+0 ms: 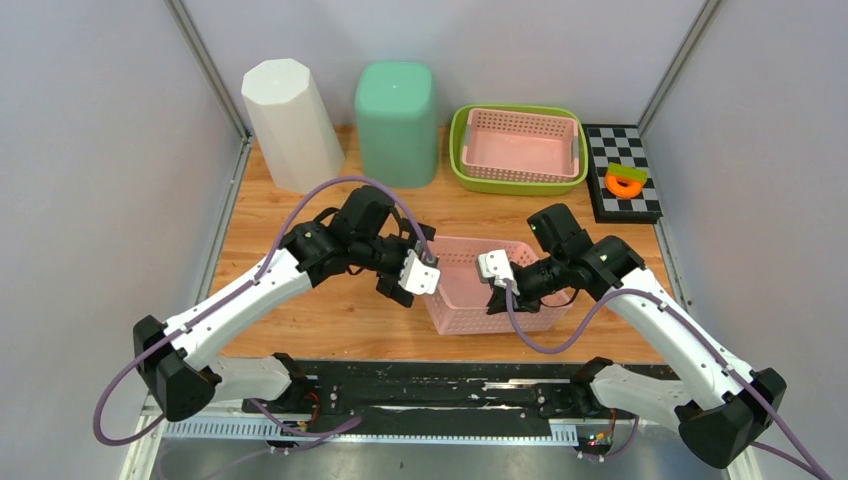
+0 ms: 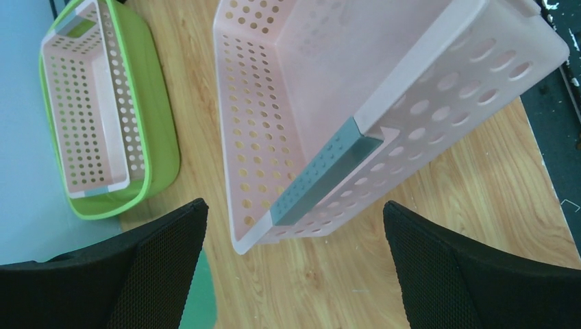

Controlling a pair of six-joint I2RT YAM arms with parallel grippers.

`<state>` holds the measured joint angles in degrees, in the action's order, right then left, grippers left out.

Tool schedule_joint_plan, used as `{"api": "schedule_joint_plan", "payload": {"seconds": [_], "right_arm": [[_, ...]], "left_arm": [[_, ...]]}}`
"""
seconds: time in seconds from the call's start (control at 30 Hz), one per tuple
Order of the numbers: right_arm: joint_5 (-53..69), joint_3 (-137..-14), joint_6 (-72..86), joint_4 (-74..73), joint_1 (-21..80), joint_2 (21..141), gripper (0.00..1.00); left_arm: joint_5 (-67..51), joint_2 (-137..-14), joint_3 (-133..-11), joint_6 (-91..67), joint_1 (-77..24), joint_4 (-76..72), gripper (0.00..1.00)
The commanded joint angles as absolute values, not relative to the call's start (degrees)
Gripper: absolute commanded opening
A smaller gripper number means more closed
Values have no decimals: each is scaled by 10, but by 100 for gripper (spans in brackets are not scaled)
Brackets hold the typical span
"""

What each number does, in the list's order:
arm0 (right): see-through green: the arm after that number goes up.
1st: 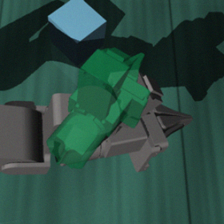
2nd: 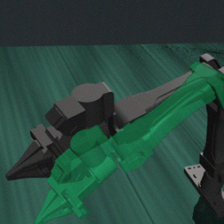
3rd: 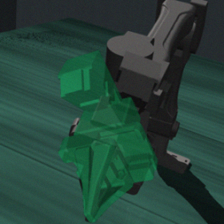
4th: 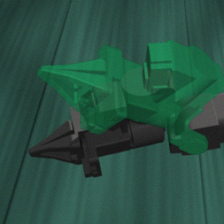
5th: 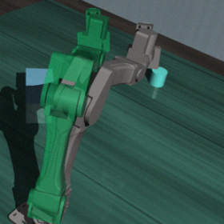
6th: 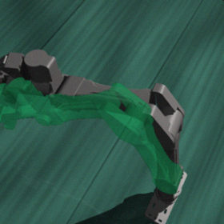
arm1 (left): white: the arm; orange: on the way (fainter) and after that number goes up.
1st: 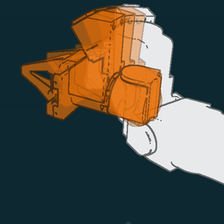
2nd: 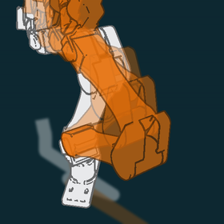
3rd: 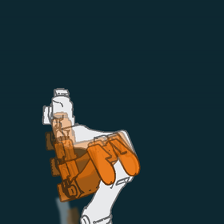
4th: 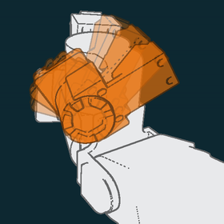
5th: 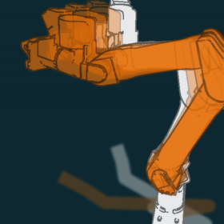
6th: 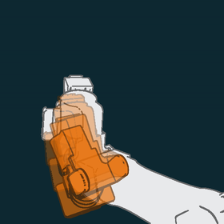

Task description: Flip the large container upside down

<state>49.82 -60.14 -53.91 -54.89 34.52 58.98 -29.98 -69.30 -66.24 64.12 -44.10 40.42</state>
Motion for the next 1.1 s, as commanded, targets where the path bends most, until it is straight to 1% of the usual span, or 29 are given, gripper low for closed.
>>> {"api": "schedule_joint_plan", "payload": {"seconds": [0.0, 0.2, 0.37, 0.53, 0.63, 0.83, 1.0, 1.07], "right_arm": [[529, -613, -554, -566, 353, 589, 3], [530, -611, -557, -566, 353, 591, 3], [529, -608, -560, -566, 354, 591, 3], [528, -606, -562, -566, 353, 594, 3], [529, -606, -562, -566, 354, 595, 3], [530, -607, -562, -568, 353, 598, 3], [529, -605, -564, -568, 354, 595, 3], [531, -605, -564, -568, 354, 594, 3]], "left_arm": [[-251, -714, -684, 648, -469, 416, 99], [-214, -732, -684, 650, -502, 412, 91], [-201, -732, -684, 647, -508, 412, 85], [-201, -720, -701, 654, -508, 437, 80], [-207, -717, -713, 656, -508, 451, 73], [-215, -737, -722, 651, -508, 447, 70], [-212, -751, -719, 646, -511, 438, 60], [-209, -751, -715, 646, -512, 434, 59]]}}
